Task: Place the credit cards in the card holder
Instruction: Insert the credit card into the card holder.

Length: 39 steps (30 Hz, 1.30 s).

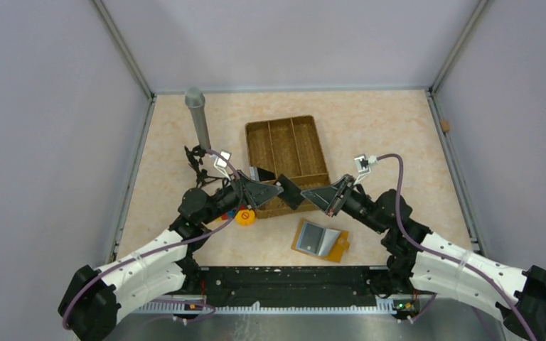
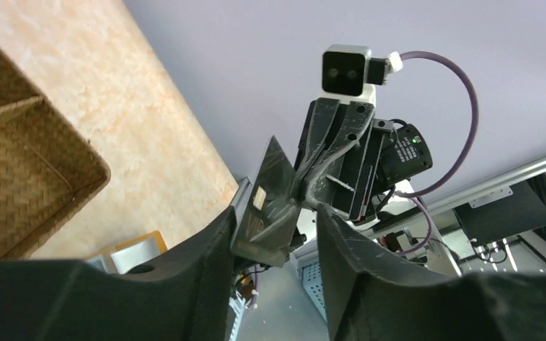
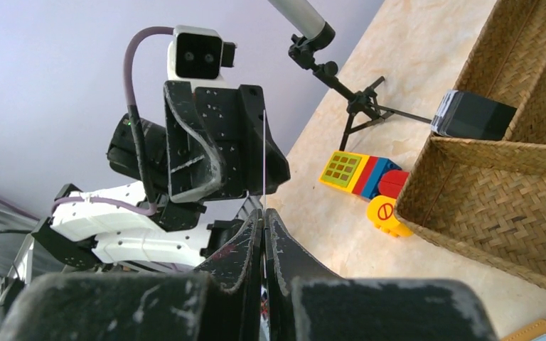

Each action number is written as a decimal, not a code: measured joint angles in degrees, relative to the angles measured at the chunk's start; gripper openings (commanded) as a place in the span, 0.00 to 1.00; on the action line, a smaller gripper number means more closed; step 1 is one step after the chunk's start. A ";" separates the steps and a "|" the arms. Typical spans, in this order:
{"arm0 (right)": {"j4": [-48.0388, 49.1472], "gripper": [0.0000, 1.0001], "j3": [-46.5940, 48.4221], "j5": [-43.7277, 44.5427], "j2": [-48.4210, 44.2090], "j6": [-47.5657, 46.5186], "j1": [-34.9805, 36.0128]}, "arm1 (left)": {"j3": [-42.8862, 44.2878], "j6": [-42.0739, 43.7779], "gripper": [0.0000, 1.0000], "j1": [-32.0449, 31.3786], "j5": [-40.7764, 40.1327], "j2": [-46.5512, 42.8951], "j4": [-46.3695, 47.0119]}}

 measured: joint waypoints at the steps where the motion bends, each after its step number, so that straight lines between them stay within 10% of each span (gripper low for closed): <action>1: 0.02 0.00 -0.02 -0.24 0.02 0.15 0.00 | 0.17 -0.24 0.35 -0.02 -0.02 0.13 0.96; 5: 0.98 0.00 -0.09 -1.20 0.26 0.61 0.00 | 0.55 -0.74 0.01 -0.04 -0.02 1.07 2.78; 11: -4.39 0.57 0.39 -1.64 0.26 -0.92 -0.11 | 0.57 -0.35 0.00 -0.09 1.33 1.90 2.34; 15: -14.47 0.69 3.89 -3.28 0.33 -5.51 -1.22 | 1.66 3.06 0.00 -0.09 4.85 2.43 -3.17; 26: -19.63 0.34 6.49 -22.47 8.26 -11.41 -4.92 | 4.52 12.02 0.00 -0.13 19.96 6.60 -13.18; 39: -11.65 0.23 2.54 -29.94 10.43 -7.61 -4.98 | 4.55 13.33 0.00 -0.31 23.63 9.01 -12.72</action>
